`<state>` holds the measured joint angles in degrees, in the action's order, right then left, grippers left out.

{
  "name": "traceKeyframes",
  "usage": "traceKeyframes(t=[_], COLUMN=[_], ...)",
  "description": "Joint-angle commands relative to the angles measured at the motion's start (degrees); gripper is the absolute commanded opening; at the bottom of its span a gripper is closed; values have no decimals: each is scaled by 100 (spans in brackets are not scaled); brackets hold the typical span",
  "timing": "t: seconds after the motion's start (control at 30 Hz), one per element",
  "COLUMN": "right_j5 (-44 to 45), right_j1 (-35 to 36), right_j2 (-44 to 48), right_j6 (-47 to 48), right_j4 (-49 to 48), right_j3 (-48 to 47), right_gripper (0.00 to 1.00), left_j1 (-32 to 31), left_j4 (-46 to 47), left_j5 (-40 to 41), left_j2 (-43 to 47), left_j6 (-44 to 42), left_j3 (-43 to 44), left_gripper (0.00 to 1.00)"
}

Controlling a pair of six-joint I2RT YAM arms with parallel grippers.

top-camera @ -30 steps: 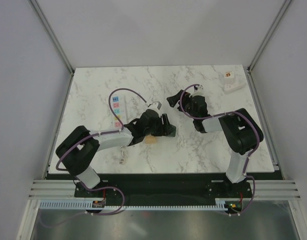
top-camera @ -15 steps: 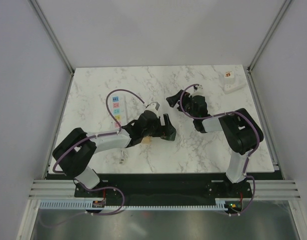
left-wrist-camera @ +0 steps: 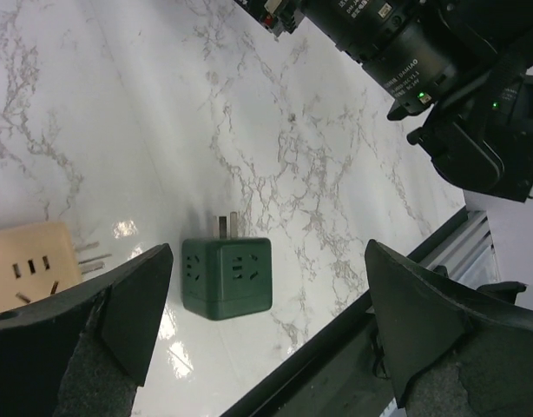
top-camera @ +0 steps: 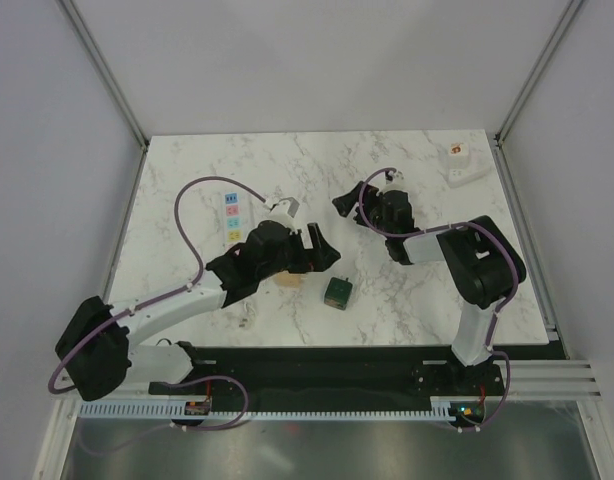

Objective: Pull the plug off the socket

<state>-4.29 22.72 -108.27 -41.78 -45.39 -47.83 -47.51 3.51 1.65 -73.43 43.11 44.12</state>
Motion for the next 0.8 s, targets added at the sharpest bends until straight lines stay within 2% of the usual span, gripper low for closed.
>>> traceKeyframes(t=[0.0, 0.23, 0.37, 0.43, 0.47, 0.57, 0.77], right_j5=[16, 780, 1544, 2369, 2607, 2934, 2873], right_j1=[48, 382, 374, 365, 295, -72, -1434], right_j2=[7, 95, 306, 420, 429, 420, 517], right_j6=[100, 478, 539, 539, 548, 776, 1056], right_j4=[117, 1100, 2320, 2813, 3468, 4281, 5354], right_j3=[-130, -471, -832, -1077, -1227, -1737, -2598], right_gripper=[98, 98, 98, 98, 98, 98, 98], left_j1=[-31, -22, -13, -4, 4, 22, 31], left_j4=[-605, -2002, -2381, -2442, -2477, -2548, -2154], left_j5=[204, 73, 19, 46, 37, 11, -139], left_j2=[600, 1462, 2016, 2253, 2289, 2289, 1973], left_j6=[-180, -294, -663, -804, -970, -1216, -1516], left_j3=[-193, -26, 44, 53, 88, 176, 229], left_gripper=[98, 96, 96, 98, 98, 98, 98])
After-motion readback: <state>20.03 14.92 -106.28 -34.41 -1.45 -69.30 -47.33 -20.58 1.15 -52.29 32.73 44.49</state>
